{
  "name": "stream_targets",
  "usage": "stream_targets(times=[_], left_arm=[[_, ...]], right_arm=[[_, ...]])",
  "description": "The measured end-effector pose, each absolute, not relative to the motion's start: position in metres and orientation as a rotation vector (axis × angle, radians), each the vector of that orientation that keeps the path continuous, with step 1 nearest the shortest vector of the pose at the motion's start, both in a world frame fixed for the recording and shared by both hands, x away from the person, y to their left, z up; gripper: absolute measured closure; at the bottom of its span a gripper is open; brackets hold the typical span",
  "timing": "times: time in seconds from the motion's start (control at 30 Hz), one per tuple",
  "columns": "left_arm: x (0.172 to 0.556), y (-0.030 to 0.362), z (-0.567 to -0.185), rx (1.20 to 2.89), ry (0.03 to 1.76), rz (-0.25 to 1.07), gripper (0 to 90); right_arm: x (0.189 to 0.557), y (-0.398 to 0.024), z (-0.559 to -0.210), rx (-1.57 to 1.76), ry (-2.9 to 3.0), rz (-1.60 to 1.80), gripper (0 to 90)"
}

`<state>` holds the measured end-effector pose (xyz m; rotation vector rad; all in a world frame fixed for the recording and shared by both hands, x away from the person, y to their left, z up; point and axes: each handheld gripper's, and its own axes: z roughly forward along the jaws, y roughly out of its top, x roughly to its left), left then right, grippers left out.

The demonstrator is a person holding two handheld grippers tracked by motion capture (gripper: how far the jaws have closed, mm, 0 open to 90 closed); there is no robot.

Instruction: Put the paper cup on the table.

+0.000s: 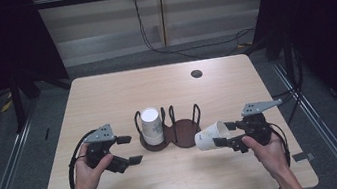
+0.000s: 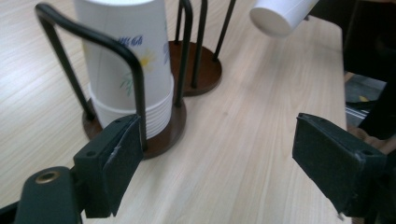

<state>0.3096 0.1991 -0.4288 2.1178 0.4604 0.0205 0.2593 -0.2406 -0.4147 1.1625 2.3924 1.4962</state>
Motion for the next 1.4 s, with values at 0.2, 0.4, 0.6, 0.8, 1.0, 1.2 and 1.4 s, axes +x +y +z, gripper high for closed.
stream_targets(times=[0.2,0.4,0.6,0.8,1.0,1.2,1.4], left_arm=[[0.305,0.207,-0.434,2.128,0.479,0.010,16.4],[0.305,0.210,-0.435,2.134,0.491,0.027,16.3],[0.304,0.210,-0.436,2.130,0.487,0.023,16.3],[0.302,0.210,-0.438,2.142,0.476,0.023,16.3],[0.301,0.214,-0.435,2.122,0.485,0.027,16.3],[0.298,0.214,-0.433,2.124,0.483,0.044,16.3],[0.296,0.211,-0.435,2.105,0.508,0.029,16.4]], right_arm=[[0.262,-0.249,-0.419,1.197,2.400,1.434,28.1],[0.270,-0.257,-0.416,1.235,2.391,1.371,28.1],[0.282,-0.262,-0.414,1.279,2.375,1.303,28.1],[0.293,-0.266,-0.413,1.315,2.381,1.227,28.1],[0.303,-0.269,-0.411,1.333,2.382,1.165,28.2],[0.317,-0.267,-0.407,1.347,2.382,1.090,28.1],[0.329,-0.263,-0.400,1.357,2.399,1.027,28.1]])
